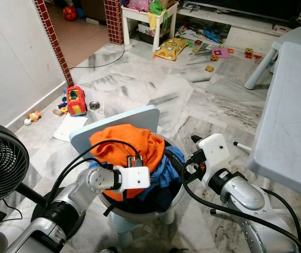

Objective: Hang hanger

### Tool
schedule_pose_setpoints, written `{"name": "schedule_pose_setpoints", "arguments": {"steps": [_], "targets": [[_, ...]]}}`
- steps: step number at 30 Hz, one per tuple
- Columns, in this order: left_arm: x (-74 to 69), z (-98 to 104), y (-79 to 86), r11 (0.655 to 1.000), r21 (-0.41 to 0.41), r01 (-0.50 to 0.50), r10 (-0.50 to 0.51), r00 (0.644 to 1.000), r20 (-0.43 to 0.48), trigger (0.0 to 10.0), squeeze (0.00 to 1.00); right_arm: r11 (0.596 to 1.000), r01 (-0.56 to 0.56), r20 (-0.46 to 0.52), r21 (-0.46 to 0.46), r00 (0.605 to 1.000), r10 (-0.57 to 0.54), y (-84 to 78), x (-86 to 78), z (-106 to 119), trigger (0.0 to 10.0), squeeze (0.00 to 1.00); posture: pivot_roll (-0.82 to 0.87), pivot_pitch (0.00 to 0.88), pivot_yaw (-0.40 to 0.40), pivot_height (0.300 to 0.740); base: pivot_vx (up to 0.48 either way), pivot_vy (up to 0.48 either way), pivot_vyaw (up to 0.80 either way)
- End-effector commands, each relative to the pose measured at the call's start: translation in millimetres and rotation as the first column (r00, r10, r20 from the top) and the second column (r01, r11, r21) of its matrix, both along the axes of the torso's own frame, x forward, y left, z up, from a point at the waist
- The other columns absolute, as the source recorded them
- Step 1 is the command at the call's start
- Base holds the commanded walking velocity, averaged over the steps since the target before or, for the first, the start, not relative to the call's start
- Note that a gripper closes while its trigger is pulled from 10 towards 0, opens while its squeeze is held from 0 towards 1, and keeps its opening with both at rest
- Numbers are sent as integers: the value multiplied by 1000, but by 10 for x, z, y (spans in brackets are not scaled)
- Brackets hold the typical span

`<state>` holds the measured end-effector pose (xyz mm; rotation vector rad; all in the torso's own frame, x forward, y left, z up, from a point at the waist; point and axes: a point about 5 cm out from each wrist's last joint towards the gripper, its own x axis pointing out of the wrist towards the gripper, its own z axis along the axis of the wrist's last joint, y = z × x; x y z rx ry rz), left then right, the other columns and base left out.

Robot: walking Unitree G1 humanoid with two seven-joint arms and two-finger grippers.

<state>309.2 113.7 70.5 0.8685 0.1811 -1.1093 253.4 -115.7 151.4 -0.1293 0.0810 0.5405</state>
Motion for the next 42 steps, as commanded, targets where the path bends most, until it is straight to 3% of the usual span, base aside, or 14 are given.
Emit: {"name": "schedule_pose_setpoints", "arguments": {"steps": [1,2,5,10,12,15,16,19,23,25,31,35,38,42], "targets": [[79,46,134,993,-43,-114,115,993,26,10000,424,1000,-3,0,0,1000,3,11,6,13,10000,0,-172,170,-30,740,0,0,0],[130,97,199,977,-88,-192,197,979,50,10000,1000,1000,-6,-1,2,1000,6,27,10,13,10000,0,-169,168,-30,740,0,0,0],[170,175,280,948,-164,-272,285,957,61,10000,1000,1000,-9,-1,4,1000,9,43,13,14,10000,0,-165,166,-30,740,0,0,0],[219,364,446,854,-324,-407,468,873,137,10000,1000,1000,-8,3,7,1000,8,37,20,17,10000,0,-156,161,-28,740,0,0,0],[171,418,492,803,-393,-448,527,841,117,10000,1000,1000,-7,5,9,1000,7,37,33,20,10000,0,-150,159,-29,740,0,0,0],[97,436,543,763,-408,-501,584,806,102,10000,1000,1000,-10,7,12,1000,10,49,45,19,10000,0,-142,155,-31,740,0,0,0],[55,491,537,718,-448,-532,622,779,72,10000,1000,1000,-13,8,13,1000,13,56,51,18,10000,0,-135,153,-32,740,0,0,0],[-16,571,495,651,-516,-557,650,760,1,10000,1000,1000,-16,10,16,1000,16,67,63,18,10000,0,-126,150,-33,740,0,0,0],[-144,591,502,626,-535,-568,654,756,-38,10000,1000,1000,-24,13,21,1000,23,95,82,15,10000,0,-116,144,-35,740,0,0,0],[-214,598,512,592,-552,-587,666,742,-76,10000,1000,999,-26,16,24,1000,26,108,96,16,10000,0,-111,143,-33,740,0,0,0],[-402,578,543,507,-555,-660,718,679,-151,10000,1000,999,-23,17,25,1000,23,108,115,8,10000,0,-98,139,-29,740,0,0,0],[-481,507,545,468,-535,-703,704,663,-254,10000,1000,999,-25,17,27,1000,25,123,125,-1,10000,0,-99,139,-30,740,0,0,0],[-492,485,604,418,-511,-751,736,609,-294,10000,1000,999,-30,21,28,999,29,129,137,0,10000,0,-98,136,-30,740,0,0,0],[-518,505,603,418,-499,-759,749,599,-284,10000,1000,999,-29,23,24,999,28,109,146,0,10000,0,-98,135,-29,740,0,0,0]]}}
